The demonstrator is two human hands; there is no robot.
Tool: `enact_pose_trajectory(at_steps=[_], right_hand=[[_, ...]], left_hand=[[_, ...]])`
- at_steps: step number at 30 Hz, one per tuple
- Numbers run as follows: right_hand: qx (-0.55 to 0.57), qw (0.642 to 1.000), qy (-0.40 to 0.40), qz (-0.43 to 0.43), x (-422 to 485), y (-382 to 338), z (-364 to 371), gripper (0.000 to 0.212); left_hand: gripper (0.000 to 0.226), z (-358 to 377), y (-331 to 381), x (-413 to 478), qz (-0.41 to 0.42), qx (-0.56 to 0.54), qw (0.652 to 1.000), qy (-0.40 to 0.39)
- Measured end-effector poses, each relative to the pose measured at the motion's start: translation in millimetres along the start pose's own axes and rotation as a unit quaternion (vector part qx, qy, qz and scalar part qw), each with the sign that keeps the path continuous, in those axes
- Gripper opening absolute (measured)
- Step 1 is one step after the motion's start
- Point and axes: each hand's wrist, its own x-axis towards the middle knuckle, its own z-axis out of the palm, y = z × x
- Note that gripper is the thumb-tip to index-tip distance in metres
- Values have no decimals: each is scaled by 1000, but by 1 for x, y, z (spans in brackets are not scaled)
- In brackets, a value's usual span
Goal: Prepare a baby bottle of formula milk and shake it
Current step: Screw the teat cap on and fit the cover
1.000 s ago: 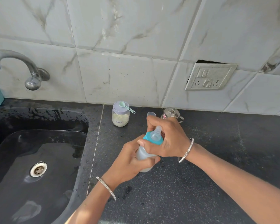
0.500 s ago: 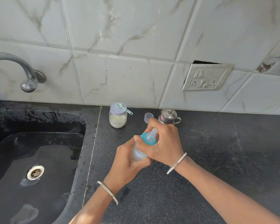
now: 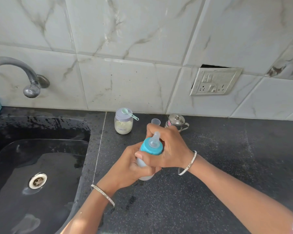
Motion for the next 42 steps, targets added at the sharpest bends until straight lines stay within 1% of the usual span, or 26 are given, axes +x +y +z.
enact_pose_trajectory(at_steps=[1,4,6,10,12,15,18,20,22,23,24,26,28,29,30,32,33,34,36,37,39,42], right_hand=[[-12,1000,4,7,0,-1,1,53],[-35,999,10,40,0,-3,5,50],[-44,998,15,49,-1,-5,7,47],[-64,995,34,74,-4,-7,12,56],[-77,991,50,93,-4,-6,14,55],[-84,987,73,119,-5,-4,20,56],[-40,989,64,128,-5,4,24,56],[37,991,8,125,-6,15,21,55],[151,976,-79,136,-8,33,14,54],[185,966,-101,148,-10,46,12,54],[188,963,-95,166,-12,58,13,52],[122,967,-17,222,-12,84,18,47],[15,960,72,271,-10,117,26,39],[-41,952,85,292,-7,134,30,34],[-90,942,73,314,-4,152,32,29],[-156,920,13,359,7,182,37,17],[-181,908,-28,376,14,194,40,26],[-193,901,-70,383,20,204,42,42],[-195,893,-133,383,34,217,47,70],[-198,892,-159,374,41,222,49,81],[-207,890,-198,356,54,234,52,93],[-211,878,-242,354,70,250,55,95]], left_hand=[[21,-1,-2,0,0,3,1000,6],[27,-1,-12,-1,-3,11,999,44],[26,1,-18,-2,-11,8,998,63],[25,3,-27,0,-19,4,995,98],[22,4,-30,1,-22,11,993,119],[26,4,-33,3,-23,31,989,143],[28,4,-32,6,-23,42,988,150],[32,0,-34,6,-14,85,983,162],[38,-5,-38,6,-15,101,979,175],[40,-8,-41,5,-22,91,978,188],[42,-11,-43,4,-33,81,975,203],[48,-17,-47,3,-63,72,970,223],[51,-22,-52,2,-85,68,968,228],[51,-25,-54,2,-93,65,967,229],[50,-27,-56,1,-101,63,966,229],[48,-30,-61,2,-114,63,965,229],[48,-32,-63,2,-121,62,964,228],[48,-33,-65,3,-125,62,964,228],[49,-35,-69,4,-133,60,963,228],[48,-37,-71,5,-136,59,962,229],[48,-39,-74,5,-140,64,961,229],[50,-44,-78,7,-145,70,959,234]])
